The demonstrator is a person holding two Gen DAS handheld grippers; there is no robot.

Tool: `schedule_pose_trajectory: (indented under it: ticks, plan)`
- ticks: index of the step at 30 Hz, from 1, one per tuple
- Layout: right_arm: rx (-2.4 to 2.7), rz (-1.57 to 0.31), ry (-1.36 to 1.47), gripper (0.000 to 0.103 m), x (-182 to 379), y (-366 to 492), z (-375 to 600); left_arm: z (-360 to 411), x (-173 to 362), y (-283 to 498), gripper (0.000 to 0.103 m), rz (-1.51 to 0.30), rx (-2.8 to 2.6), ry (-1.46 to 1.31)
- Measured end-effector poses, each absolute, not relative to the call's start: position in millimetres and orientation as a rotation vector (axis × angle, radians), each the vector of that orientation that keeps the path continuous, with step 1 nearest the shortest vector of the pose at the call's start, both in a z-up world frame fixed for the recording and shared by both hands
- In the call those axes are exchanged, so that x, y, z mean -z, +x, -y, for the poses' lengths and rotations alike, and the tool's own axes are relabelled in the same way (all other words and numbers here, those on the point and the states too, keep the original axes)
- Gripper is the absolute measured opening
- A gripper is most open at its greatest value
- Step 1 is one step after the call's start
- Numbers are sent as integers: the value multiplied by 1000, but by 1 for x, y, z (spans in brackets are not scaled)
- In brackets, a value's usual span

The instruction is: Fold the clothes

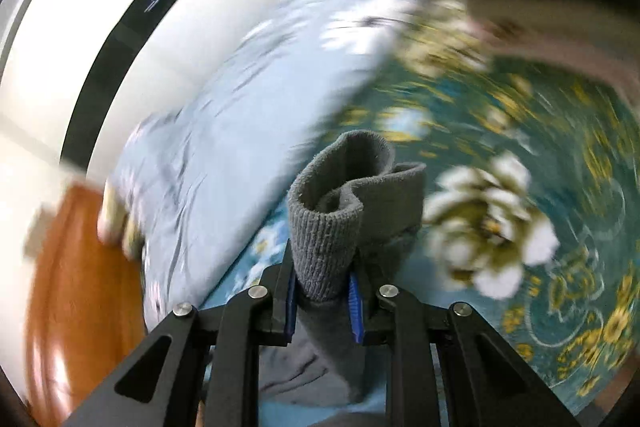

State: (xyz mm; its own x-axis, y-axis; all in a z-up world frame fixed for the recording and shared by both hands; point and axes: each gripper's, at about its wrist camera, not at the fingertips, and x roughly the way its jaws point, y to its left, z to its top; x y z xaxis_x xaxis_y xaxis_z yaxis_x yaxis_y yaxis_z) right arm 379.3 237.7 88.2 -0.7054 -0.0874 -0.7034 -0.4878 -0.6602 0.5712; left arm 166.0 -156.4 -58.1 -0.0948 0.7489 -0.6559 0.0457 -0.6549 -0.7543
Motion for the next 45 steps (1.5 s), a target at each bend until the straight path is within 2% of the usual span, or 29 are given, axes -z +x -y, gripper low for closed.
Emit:
schedule_pose_trajectory:
  ticks: [5,9,14,18,19,20,22,26,33,37,42,45]
  plan:
    - [-2620,-834,-1229,22,-132,324,-145,189,55,150,62,1027,-1799,-1597]
    - [-2697,-617,-1395,22,-114,281,-55,207,60,151,62,1052,-1804,-1615]
    - [-2629,-463,-1779,22,-24,252,42,228,80,164,62,1066,-1762,-1716]
    - [-2527,-409,-1931,26,21,253,64,240,88,172,62,1111,-1747,-1721]
    - [-2521,-414,-1946,30,22,255,64,242,91,173,62,1139,-1737,-1720]
    - [-2532,-431,-1966,39,19,257,62,242,93,173,63,1172,-1718,-1721]
    - [-2575,-471,-1997,45,10,261,59,238,98,174,63,1197,-1687,-1729]
    - [-2630,-552,-1920,45,-18,282,27,228,97,180,63,1161,-1674,-1715]
    - [-2631,-907,-1728,45,-27,309,-29,205,77,180,63,1086,-1654,-1666]
    - [-2676,-908,-1712,45,-30,311,-24,189,63,186,63,931,-1708,-1653]
    - [-2547,-1150,-1618,45,-14,326,-63,157,67,200,63,689,-1789,-1693]
    - [-2512,-1245,-1581,45,-11,334,-75,150,77,207,63,643,-1796,-1734]
